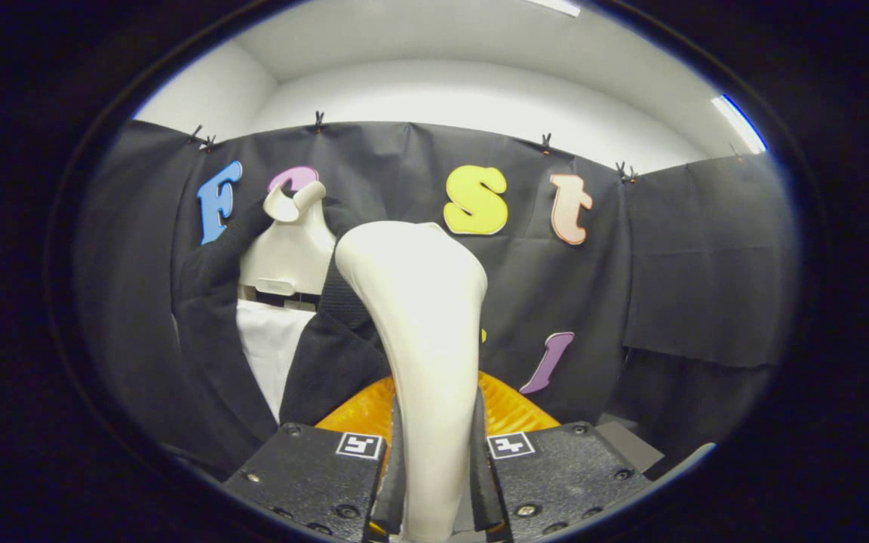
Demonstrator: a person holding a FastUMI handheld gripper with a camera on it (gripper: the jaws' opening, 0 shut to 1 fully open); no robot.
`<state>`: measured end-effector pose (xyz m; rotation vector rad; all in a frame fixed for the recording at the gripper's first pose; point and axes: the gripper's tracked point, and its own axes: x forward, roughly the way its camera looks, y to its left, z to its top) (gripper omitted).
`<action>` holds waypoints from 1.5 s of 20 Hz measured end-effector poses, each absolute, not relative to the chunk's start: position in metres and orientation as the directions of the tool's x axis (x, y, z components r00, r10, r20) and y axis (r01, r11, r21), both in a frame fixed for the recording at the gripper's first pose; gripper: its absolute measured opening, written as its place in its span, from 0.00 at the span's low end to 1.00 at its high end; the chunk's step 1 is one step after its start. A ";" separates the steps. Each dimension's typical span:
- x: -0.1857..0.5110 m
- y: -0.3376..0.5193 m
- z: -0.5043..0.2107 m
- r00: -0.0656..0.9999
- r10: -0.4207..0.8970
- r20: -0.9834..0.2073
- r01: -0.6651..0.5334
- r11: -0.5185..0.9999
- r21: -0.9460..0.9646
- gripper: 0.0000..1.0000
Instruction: Iron the clothes twice with a garment steamer, once on the left side and once on the right side.
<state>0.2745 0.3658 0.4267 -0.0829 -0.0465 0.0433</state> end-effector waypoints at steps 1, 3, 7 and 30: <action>0.277 0.366 0.424 0.999 0.026 0.036 -0.022 0.996 -0.091 0.37; 0.283 0.366 0.417 1.000 -0.004 0.014 0.005 0.994 -0.107 0.37; 0.298 0.375 0.404 0.999 -0.029 -0.026 0.025 0.990 -0.140 0.37; 0.287 0.374 0.247 0.983 -0.085 -0.160 0.050 0.976 -0.212 0.37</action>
